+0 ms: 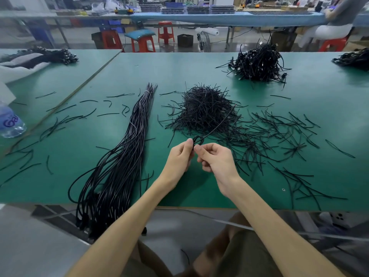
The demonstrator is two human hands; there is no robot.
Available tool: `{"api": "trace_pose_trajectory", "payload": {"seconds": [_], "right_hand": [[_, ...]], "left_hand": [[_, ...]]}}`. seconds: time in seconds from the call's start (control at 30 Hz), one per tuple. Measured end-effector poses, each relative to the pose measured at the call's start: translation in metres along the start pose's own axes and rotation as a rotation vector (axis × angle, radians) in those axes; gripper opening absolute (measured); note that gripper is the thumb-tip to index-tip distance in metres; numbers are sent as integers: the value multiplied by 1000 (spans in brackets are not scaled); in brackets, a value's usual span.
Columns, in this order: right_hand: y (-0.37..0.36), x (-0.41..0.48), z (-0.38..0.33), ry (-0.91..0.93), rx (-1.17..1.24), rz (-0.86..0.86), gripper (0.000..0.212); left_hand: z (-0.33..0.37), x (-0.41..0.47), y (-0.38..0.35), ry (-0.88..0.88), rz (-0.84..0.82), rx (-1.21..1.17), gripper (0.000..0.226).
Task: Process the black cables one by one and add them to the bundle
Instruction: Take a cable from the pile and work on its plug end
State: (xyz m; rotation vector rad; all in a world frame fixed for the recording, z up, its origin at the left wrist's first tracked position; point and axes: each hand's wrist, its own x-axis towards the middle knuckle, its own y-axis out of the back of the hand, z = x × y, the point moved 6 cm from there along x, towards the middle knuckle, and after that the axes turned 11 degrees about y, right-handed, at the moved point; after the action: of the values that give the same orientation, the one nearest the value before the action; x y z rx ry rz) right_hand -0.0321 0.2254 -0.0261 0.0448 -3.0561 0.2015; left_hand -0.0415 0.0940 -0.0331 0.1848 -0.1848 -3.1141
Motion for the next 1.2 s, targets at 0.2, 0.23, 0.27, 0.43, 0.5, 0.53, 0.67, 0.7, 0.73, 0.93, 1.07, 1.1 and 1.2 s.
{"api": "trace_pose_trajectory", "payload": {"seconds": [0.2,0.23,0.27,0.43,0.5,0.53,0.67,0.7,0.73,0.93,1.07,1.1,1.2], "right_hand": [[3,1,-14,130,-52,52,20],[4,2,-16,154,-64,64,18],[4,2,-16,169,-73,78,15],[6,0,-12,175,-27,129,10],[3,-2,-9,183,-4,141,6],[2,-3,-8,189,12,158,6],[-4,-1,-6,166,36,185,20],[-5,0,-6,167,6,174,23],[-6,-1,-6,181,-37,167,25],[-4,1,-7,184,-158,101,32],[-2,8,-10,152,-219,-138,36],[-2,9,-10,142,-206,-214,36],[2,13,-11,102,-147,-355,40]], "left_hand": [[2,1,-3,-60,7,128,52],[2,1,-4,-68,2,154,54],[2,1,-5,-73,-1,168,54],[2,-1,-6,-53,-41,90,45],[1,-1,-6,-52,-50,81,45],[1,-1,-7,-47,-55,74,45],[0,-1,-4,-25,-70,16,47],[0,-1,-4,-21,-72,1,49],[0,-1,-3,-17,-71,-9,50],[0,1,0,18,-54,-50,50],[-1,-1,5,69,-1,-136,53],[-1,-1,6,77,-3,-154,53],[-1,-2,5,94,-33,-152,53]]}}
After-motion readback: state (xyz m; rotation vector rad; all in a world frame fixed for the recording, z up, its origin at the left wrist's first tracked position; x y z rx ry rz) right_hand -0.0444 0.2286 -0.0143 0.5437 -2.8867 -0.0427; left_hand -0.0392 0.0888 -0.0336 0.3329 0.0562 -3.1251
